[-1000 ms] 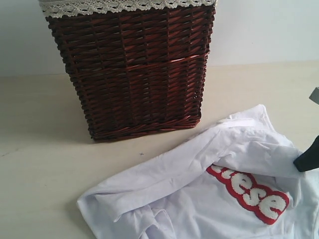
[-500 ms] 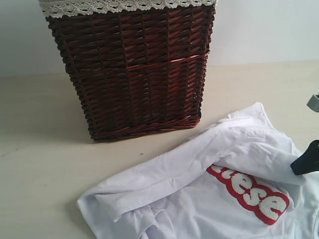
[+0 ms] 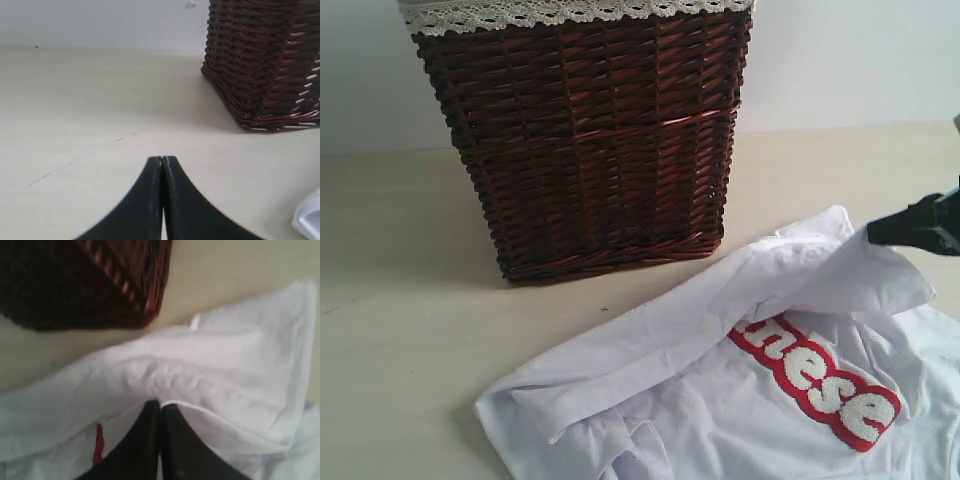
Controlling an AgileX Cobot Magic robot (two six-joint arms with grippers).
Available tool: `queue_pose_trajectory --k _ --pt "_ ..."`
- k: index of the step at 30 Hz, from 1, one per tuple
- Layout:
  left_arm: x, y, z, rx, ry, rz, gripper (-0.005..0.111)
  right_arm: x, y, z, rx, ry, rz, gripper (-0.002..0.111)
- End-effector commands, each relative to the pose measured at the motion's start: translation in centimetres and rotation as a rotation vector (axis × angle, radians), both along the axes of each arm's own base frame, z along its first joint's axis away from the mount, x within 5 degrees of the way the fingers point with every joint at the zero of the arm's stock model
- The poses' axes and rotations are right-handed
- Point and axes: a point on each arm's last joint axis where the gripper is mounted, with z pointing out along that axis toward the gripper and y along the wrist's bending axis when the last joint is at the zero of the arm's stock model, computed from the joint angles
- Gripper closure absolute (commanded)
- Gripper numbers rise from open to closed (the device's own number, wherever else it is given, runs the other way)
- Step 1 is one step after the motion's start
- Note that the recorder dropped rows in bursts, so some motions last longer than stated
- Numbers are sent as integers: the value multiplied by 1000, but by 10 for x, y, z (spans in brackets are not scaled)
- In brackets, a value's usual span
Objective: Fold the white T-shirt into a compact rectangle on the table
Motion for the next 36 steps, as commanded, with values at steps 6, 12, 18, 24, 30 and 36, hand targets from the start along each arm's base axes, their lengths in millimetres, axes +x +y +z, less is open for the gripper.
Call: queue_pose_trajectory --k 6,12,18,24,30,36 --pt "0 0 1 5 -10 -8 107 32 35 1 -86 -370 98 108" --pt "0 0 1 5 -10 -8 107 56 65 -15 -163 -328 144 106" --pt "0 0 1 5 -10 -8 107 58 73 -22 -202 -277 124 69" --pt "0 0 1 5 -10 -8 107 57 73 -17 -179 -259 91 59" --pt "0 0 1 5 -10 -8 107 48 73 38 -189 -413 73 59" --pt "0 0 1 5 -10 -8 107 29 40 77 -223 -416 -4 60"
